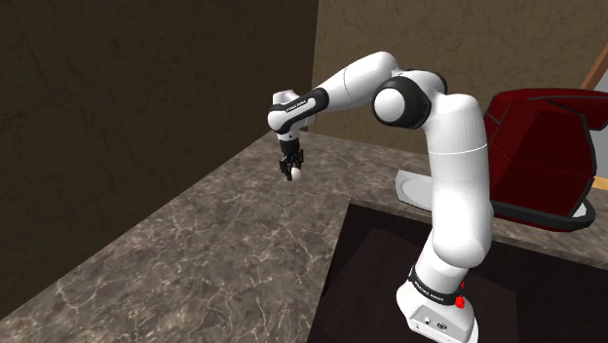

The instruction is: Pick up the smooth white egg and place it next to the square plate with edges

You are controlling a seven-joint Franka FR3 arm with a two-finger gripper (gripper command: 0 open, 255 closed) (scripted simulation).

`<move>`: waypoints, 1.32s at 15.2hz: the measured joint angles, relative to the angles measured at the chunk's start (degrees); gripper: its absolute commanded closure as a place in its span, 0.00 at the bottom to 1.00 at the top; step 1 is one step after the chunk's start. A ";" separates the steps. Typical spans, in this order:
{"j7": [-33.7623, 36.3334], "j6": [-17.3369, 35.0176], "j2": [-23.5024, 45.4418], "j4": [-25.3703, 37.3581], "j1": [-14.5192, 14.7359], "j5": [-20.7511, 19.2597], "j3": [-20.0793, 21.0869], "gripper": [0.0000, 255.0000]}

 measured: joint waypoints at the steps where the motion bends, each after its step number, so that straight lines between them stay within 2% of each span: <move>1: -0.03 -0.58 -0.18 0.41 -0.02 -0.03 -0.03 1.00; 20: -0.12 -13.35 -4.52 8.89 0.12 -0.68 -0.35 1.00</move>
